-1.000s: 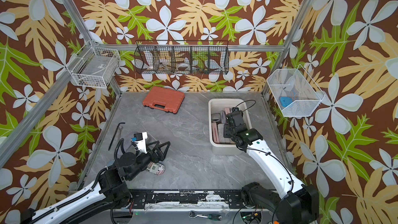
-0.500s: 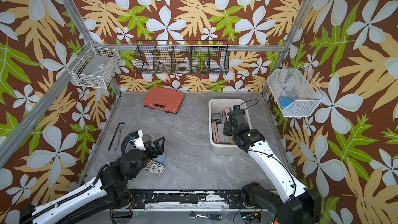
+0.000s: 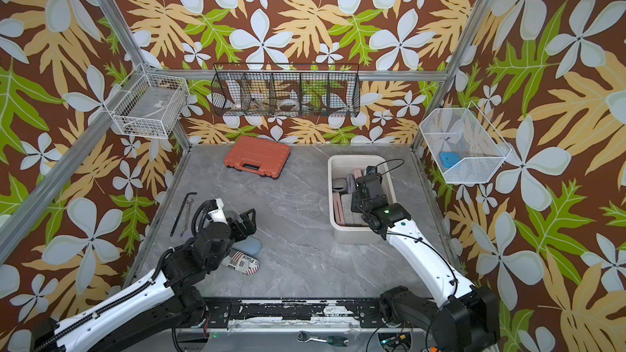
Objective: Put the glasses cases into the storage boxes
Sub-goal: Place the glasses case in the storage box, then move the glasses case to the center of the board.
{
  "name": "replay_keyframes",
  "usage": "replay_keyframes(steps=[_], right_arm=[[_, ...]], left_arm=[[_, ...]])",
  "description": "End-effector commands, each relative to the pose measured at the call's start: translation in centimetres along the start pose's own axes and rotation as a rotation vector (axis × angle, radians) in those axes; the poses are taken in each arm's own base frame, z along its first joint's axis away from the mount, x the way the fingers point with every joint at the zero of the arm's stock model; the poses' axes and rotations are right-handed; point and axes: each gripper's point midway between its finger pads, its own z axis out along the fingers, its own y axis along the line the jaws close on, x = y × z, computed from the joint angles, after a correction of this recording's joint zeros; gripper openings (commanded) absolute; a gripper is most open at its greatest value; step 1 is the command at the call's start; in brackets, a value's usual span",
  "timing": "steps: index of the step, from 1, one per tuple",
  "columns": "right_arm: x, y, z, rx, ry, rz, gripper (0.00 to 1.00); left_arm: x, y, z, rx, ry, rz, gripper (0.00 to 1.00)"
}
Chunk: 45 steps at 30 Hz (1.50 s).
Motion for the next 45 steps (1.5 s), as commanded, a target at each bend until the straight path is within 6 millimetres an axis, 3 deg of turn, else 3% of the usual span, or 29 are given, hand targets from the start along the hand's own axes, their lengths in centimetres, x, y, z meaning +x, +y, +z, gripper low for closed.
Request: replay_keyframes(steps=[1,5,8,12,19,24,29,32,45], right_arm=[[-0.8,1.1,-2.4,-0.080,0.008,-0.008,0.55],[-3.2,2.1,-5.6,-0.174,-0.076,0.013,0.68],[-3.6,2.6,-6.8,-0.228,-0.101,0.018,0.73],[-3.1,3.0,-7.3,-0.268,-0.103,0.010,0.77],[-3.1,3.6,-7.7,-0.312,-0.121,-0.005,0.80],[-3.3,4.1,-7.8,-0.340,-0.129,-0.010,0.81],[-3.3,4.1,-8.2,-0.354,-0.140,-0.008,0.81],[-3.0,4.0,-8.3,-0.354,-0.147,-0.002,0.82],[-2.5,3.7,-8.7,-0.361,-0.164,0.003,0.82]], left_arm=[[-0.5,3.3,0.6,-0.159,0.030,0.007,1.00],[-1.5,7.4,2.3,-0.280,0.099,-0.048,1.00],[-0.7,9.4,3.1,-0.328,0.160,-0.088,1.00],[2.6,8.7,3.6,-0.275,0.315,-0.109,1.00],[7.8,10.1,0.8,-0.304,0.415,-0.230,1.00],[9.5,10.6,-0.3,-0.306,0.451,-0.286,1.00],[10.5,9.7,-2.9,-0.318,0.475,-0.355,1.00],[11.5,10.6,-3.7,-0.364,0.496,-0.386,1.00],[13.8,12.7,-2.7,-0.489,0.520,-0.378,0.95]])
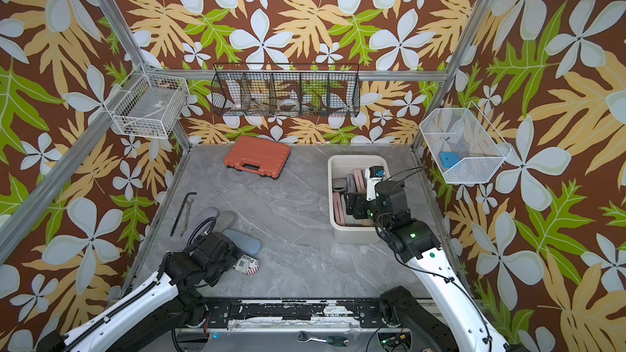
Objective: Put the glasses cases into the storage boxes
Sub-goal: Move the glasses case to the center of the board.
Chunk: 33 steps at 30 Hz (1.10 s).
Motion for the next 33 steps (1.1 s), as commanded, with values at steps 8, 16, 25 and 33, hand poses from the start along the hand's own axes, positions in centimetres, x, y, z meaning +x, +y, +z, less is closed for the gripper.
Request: replay_keyframes(steps=[8,16,25,33], right_arm=[[-0.6,0.1,-0.6,-0.007,-0.034,-0.004,0.81],[-0.8,0.2,-0.6,-0.007,-0.041,-0.006,0.79],[-1.2,0.1,-0.9,0.004,-0.046,-0.008,0.79],[-1.6,0.0,-1.7,0.010,-0.056,-0.014,0.79]], left_arm=[[-0.2,-0.7,2.5,-0.011,-0.029,0.041,0.81],[0.1,-3.7,3.0,0.084,-0.011,0.127,0.70],[1.5,-9.3,4.6,0.174,0.046,0.325,0.68],[0.6,-13.0,4.5,0.116,0.031,0.615,0.73]])
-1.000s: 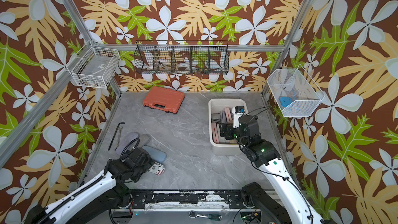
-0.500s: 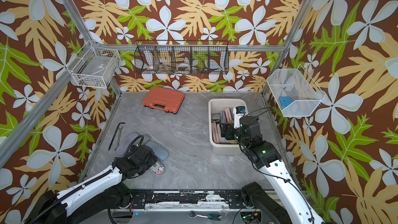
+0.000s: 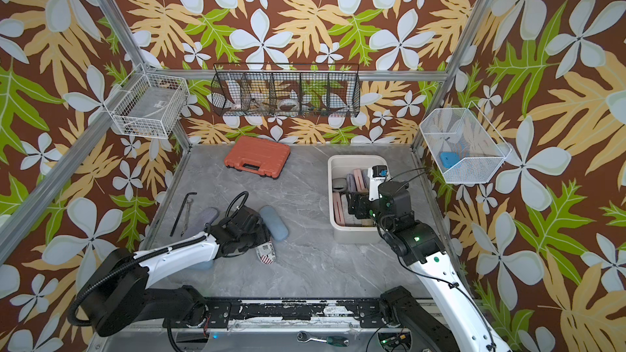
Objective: Put the glasses cases into the storage boxes
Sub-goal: Move the glasses case to the center of the board, then pick up the glasses case at the center of the board.
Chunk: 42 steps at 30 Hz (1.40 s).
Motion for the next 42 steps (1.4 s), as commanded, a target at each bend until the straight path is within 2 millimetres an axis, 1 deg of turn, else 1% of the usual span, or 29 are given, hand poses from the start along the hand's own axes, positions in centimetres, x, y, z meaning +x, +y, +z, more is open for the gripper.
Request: replay_keyframes(steps=[1,4,8,12,16,20,22,26,29,32,37,40,42], right_arm=[[-0.6,-0.2,-0.6,0.016,-0.020,-0.013,0.79],[-1.0,-0.6,-1.1,0.041,-0.042,-0.014,0.79],[-1.2,-0.6,-1.5,0.038,-0.053,-0.012,0.80],[-0.9,-0.3,-1.4,0.019,-0.048,-0.004,0.81],[-0.6,-0.2,-0.9,0.008,-0.046,0.018,0.82],[-0.4,-0.6,-0.1,0.030,-0.037,0.056,0.78],[-0.1,-0.5,0.4,0.024,-0.020,0.062,0.75],[-0.1,0.1,0.8,-0.017,-0.035,0.084,0.73],[-0.4,0.3,0.7,-0.027,-0.052,0.108,0.73],[-0.5,0.3,0.7,-0.025,-0.049,0.119,0.73],[0.3,0.8,1.2,-0.049,-0.001,0.117,0.70],[0.3,0.9,1.0,-0.058,0.000,0.122,0.68],[0.0,0.9,0.8,-0.055,-0.011,0.123,0.67]], left_arm=[[0.0,0.9,-0.2,-0.077,0.028,0.161,0.76],[-0.2,2.0,-1.0,-0.149,0.026,0.183,0.84],[0.4,3.2,-1.7,-0.187,0.047,0.186,0.92],[0.8,4.4,-2.8,-0.215,0.042,0.184,1.00],[1.7,4.7,-3.4,-0.211,0.038,0.178,1.00],[3.2,4.4,-3.4,-0.149,0.052,0.170,1.00],[3.9,4.7,-3.3,-0.138,0.067,0.162,1.00],[5.5,5.0,-2.8,-0.105,0.116,0.170,0.93],[5.9,4.9,-2.3,-0.085,0.125,0.173,0.86],[5.8,4.6,-1.8,-0.075,0.121,0.182,0.83],[5.1,4.2,-1.1,-0.102,0.110,0.215,0.79],[4.8,4.8,-0.7,-0.152,0.109,0.238,0.74],[4.7,5.5,-0.5,-0.201,0.110,0.248,0.71]])
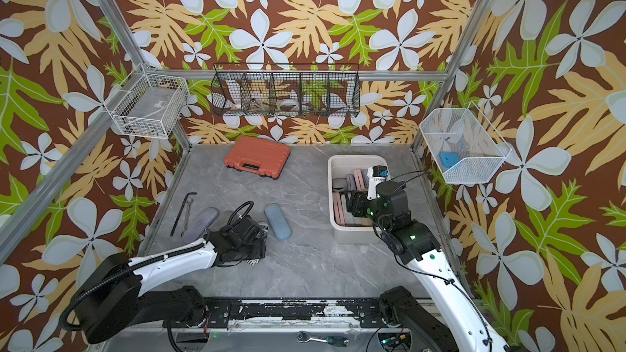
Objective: Put the glasses cases into the storage boxes
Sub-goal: Pick up the glasses case at the center of the board.
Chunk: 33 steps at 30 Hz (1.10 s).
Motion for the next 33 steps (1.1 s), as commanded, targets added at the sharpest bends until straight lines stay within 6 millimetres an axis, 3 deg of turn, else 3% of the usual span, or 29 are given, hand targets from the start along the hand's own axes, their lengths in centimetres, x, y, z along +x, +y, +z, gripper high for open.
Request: replay_keyframes(steps=[1,7,13,18,24,29,33], right_arm=[[-0.5,0.4,-0.6,-0.016,-0.016,0.009,0.67],[-0.9,0.9,-0.8,-0.035,-0.016,0.013,0.65],[-1.3,2.0,-0.5,-0.084,-0.005,0.032,0.64],[-1.7,3.8,-0.6,-0.177,0.004,0.070,0.64],[-2.4,7.5,-0.8,-0.339,-0.006,0.133,0.67],[-2.2,12.4,0.1,-0.412,0.011,0.110,0.72],[-1.0,16.1,1.8,-0.461,0.070,0.096,0.74]], left_arm=[[0.7,1.6,0.4,-0.087,0.030,0.026,0.69],[1.0,2.9,0.0,-0.132,0.025,0.026,0.53],[-0.5,1.2,-1.7,-0.058,-0.023,0.015,0.52],[-3.2,-2.2,-4.8,0.098,-0.111,0.020,0.52],[-7.3,-7.9,-11.1,0.448,-0.328,0.024,0.49],[-9.8,-11.6,-16.3,0.706,-0.508,0.015,0.46],[-10.6,-13.5,-17.8,0.756,-0.562,0.043,0.46]])
